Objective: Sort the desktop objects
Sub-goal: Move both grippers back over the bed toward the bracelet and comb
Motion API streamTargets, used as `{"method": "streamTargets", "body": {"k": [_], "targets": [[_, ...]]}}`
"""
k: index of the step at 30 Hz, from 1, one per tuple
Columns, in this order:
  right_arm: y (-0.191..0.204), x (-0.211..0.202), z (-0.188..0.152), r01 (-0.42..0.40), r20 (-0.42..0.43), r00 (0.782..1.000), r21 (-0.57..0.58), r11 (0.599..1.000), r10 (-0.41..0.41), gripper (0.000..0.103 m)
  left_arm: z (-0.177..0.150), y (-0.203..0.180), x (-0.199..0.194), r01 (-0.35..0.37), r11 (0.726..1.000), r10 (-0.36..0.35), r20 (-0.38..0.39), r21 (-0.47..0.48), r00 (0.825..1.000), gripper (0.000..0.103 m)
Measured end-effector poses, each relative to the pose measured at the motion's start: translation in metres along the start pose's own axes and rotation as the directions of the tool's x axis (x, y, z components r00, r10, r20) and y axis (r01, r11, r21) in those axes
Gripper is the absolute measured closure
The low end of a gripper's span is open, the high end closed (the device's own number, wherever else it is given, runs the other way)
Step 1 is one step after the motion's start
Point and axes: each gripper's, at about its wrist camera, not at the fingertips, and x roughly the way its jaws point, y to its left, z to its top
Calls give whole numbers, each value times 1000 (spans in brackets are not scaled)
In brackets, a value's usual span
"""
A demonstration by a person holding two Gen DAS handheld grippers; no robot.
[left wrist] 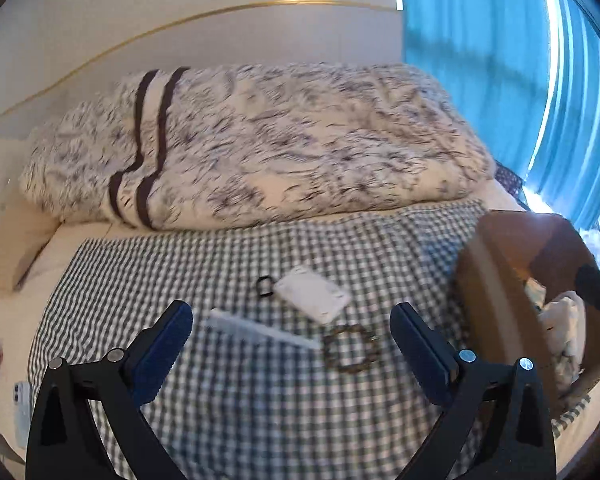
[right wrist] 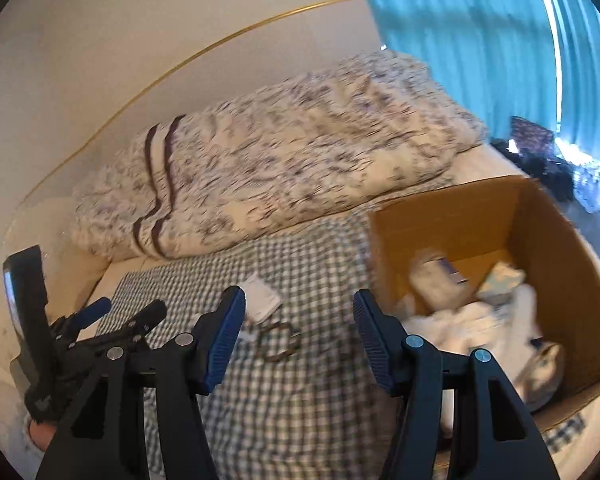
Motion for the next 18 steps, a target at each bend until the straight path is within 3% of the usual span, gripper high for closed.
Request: {"method": "streamTargets", "body": {"k": [3, 10, 18], "targets": [[20, 16, -5, -12, -20, 1000, -19, 1000, 11, 47, -3, 28, 6, -37, 999, 37, 0, -25, 999, 1], [46, 64, -18, -7, -96, 995, -57, 998, 1, 47, -20, 72, 42, -55, 992, 49, -52, -112, 997, 1], [56, 131, -40, 23, -195, 980, -119, 993, -46, 47, -43, 93, 104, -29, 984, 5, -136, -175, 991, 1]]}}
